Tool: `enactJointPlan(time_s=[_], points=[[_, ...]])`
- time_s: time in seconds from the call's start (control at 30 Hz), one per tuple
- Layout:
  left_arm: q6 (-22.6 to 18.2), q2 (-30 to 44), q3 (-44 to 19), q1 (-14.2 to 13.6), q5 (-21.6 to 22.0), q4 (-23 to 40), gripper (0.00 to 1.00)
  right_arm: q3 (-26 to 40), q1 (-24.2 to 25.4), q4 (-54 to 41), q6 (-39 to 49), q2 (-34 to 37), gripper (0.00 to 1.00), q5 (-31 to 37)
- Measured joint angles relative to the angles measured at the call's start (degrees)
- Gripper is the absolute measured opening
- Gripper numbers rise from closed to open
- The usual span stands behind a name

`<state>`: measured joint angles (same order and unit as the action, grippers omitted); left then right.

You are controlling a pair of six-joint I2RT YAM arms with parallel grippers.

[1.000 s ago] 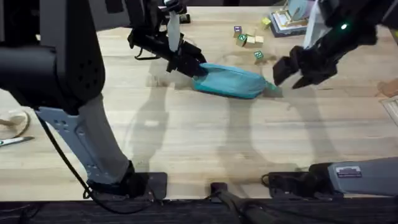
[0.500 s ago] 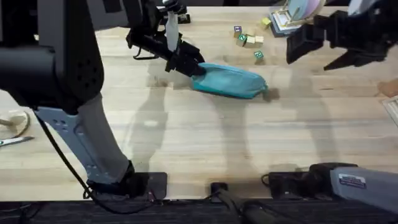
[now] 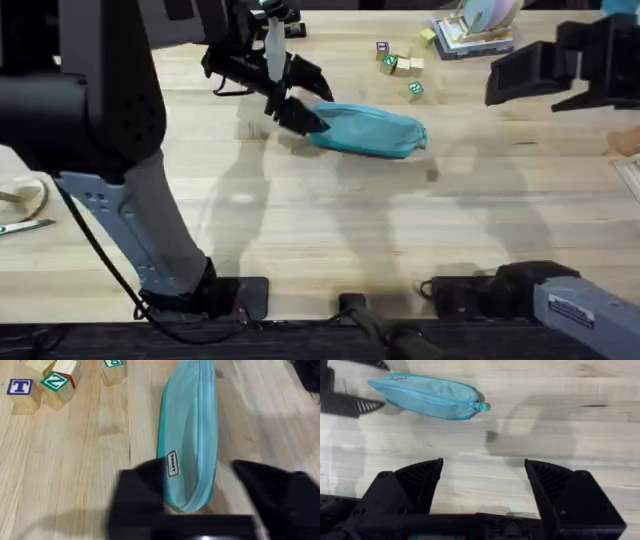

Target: Unzip the bag, pick up the pens from the table one at a time and place them inside, then zip the bag closed.

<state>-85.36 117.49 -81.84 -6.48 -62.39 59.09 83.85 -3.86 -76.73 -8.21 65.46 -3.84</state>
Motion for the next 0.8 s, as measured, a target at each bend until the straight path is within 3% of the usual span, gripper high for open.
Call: enactJointPlan(time_s=[0.07,0.4,0.67,0.8], points=[[0.07,0.0,0.0,0.15,-0.2,0.05,0.989,0.0,0.0,-0.02,0.62,-1.3,0.998,0.0],[-0.25,0.0,0.0,0.15,-0.36,-1.07,0.995,0.0,0.0,0.0,4.22,-1.38,0.998,0.0],[-1.78,-0.53,-0.02,0.31,5.48,-1.14,0.997,0.0,0.0,-0.09,4.46,-1.38,0.998,0.0],[-1.92,-4.25,-0.14,0.31,9.6,-0.61,0.996,0.0,0.0,-0.21,4.46,-1.43,0.998,0.0]])
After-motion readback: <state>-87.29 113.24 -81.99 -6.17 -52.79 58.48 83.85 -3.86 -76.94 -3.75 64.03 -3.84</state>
